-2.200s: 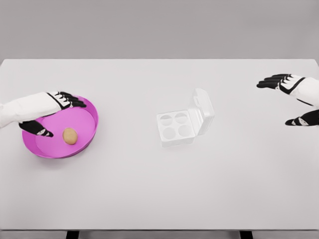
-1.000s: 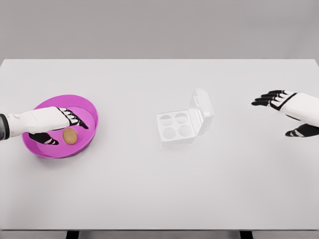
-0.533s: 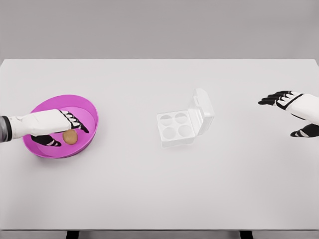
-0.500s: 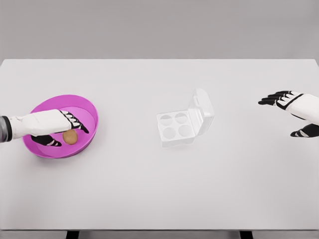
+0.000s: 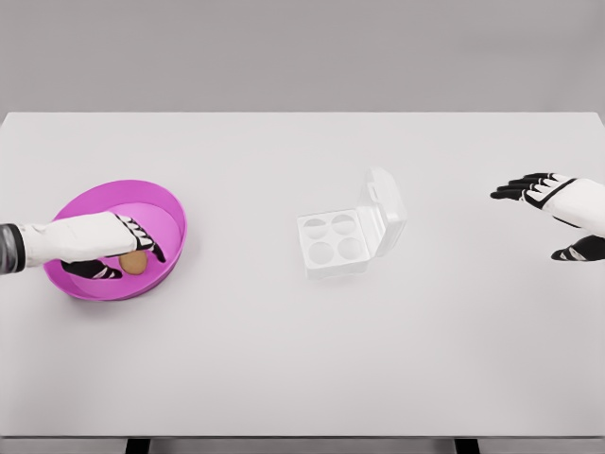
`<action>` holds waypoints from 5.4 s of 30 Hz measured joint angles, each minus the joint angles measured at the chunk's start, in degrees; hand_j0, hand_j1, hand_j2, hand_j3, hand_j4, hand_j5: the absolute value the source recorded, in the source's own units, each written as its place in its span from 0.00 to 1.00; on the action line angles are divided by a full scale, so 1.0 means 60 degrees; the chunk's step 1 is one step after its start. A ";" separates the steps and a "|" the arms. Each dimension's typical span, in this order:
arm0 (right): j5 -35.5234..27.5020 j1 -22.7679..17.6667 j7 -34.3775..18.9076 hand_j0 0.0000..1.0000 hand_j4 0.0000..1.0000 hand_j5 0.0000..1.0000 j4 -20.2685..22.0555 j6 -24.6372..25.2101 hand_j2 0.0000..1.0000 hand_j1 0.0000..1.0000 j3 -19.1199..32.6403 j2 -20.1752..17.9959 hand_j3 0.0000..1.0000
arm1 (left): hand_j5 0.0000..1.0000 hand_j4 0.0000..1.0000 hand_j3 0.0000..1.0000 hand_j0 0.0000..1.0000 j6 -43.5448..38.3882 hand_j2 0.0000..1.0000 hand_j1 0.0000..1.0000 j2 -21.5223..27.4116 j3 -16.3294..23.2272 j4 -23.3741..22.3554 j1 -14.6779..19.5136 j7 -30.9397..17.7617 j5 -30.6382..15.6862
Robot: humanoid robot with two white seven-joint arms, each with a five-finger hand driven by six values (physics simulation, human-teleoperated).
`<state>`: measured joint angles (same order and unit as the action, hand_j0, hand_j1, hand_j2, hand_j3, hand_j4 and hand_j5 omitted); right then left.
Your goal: Pack egg into the box and close the box lid
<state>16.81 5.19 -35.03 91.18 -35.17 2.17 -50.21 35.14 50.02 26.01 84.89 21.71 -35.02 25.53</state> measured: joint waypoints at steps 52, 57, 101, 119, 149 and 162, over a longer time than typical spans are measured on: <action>-0.0026 -0.0161 0.0000 1.00 1.00 1.00 0.0024 -0.0001 1.00 1.00 -0.0013 0.0000 1.00 | 0.39 0.39 0.39 0.39 0.0002 0.39 0.39 -0.0025 -0.0958 0.0910 0.0674 -0.0002 -0.0855; -0.0029 -0.0176 0.0000 1.00 1.00 1.00 0.0041 0.0000 1.00 1.00 -0.0002 -0.0012 1.00 | 0.35 0.35 0.35 0.35 0.0004 0.35 0.35 -0.0265 -0.1011 0.0981 0.0747 -0.0002 -0.0874; -0.0044 -0.0176 0.0000 1.00 1.00 1.00 0.0072 0.0000 1.00 1.00 -0.0011 0.0000 1.00 | 0.29 0.29 0.29 0.29 0.0006 0.29 0.29 -0.5066 -0.1186 0.1040 0.0762 -0.0006 0.0613; -0.0044 -0.0161 0.0000 1.00 1.00 1.00 0.0097 0.0001 1.00 1.00 -0.0116 0.0110 1.00 | 0.29 0.29 0.29 0.29 0.0005 0.29 0.29 -0.6562 -0.1040 0.0094 0.0498 -0.0005 0.2154; 0.0653 0.1772 0.0000 1.00 1.00 1.00 -0.0540 0.0000 1.00 1.00 -0.2645 0.0696 1.00 | 0.48 0.48 0.48 0.48 0.0005 0.48 0.48 -0.6848 -0.1025 -0.0215 0.0498 -0.0004 0.2581; 0.0666 0.1802 0.0000 1.00 1.00 1.00 -0.0546 0.0002 1.00 1.00 -0.2703 0.0833 1.00 | 0.61 0.61 0.61 0.61 0.0005 0.61 0.61 -0.6804 -0.1076 0.0174 0.0484 -0.0003 0.2560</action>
<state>20.80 16.00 -35.02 87.91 -35.16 -14.05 -45.21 35.17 9.20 19.56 85.93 24.61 -35.03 40.89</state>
